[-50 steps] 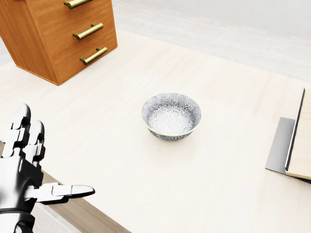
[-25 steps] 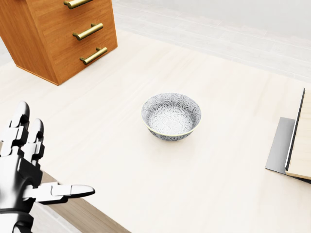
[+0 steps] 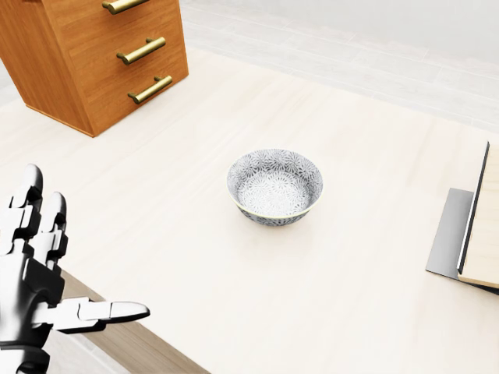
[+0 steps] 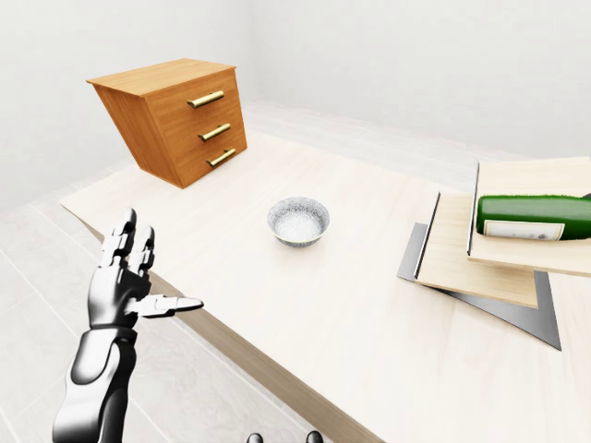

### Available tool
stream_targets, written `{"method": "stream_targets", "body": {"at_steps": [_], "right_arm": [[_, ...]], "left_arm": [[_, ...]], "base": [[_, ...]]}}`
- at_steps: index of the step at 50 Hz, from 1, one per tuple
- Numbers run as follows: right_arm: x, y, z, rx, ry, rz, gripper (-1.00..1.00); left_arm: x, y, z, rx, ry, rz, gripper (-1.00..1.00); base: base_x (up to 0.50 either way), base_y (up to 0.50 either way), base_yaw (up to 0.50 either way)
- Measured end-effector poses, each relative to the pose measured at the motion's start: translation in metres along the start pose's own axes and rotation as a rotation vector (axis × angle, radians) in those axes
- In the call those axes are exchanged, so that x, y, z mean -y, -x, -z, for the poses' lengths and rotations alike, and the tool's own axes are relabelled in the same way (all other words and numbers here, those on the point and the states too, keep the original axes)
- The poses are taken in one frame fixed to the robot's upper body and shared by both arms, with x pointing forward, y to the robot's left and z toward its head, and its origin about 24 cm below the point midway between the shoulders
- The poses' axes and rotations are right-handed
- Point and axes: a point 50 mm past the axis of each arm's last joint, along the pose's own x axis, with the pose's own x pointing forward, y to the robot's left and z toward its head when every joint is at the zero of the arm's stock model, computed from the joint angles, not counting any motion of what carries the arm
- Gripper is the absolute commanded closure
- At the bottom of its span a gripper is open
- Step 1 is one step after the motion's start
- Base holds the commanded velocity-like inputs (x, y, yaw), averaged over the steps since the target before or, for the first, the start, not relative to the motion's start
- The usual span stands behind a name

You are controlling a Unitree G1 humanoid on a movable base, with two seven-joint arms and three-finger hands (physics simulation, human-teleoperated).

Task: Put the wine bottle on the wine rack.

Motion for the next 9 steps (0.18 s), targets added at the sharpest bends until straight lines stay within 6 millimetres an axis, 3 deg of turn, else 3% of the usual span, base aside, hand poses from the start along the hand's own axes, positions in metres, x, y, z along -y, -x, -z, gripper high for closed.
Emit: {"method": "stream_targets", "body": {"at_steps": [9], "right_arm": [[-0.020,-0.005,-0.030,0.088,-0.069,-0.044,-1.00]], "left_arm": [[0.000,0.000,-0.001,0.003,0.000,0.000,-1.00]], "base": [[0.00,0.00,0.00]]}}
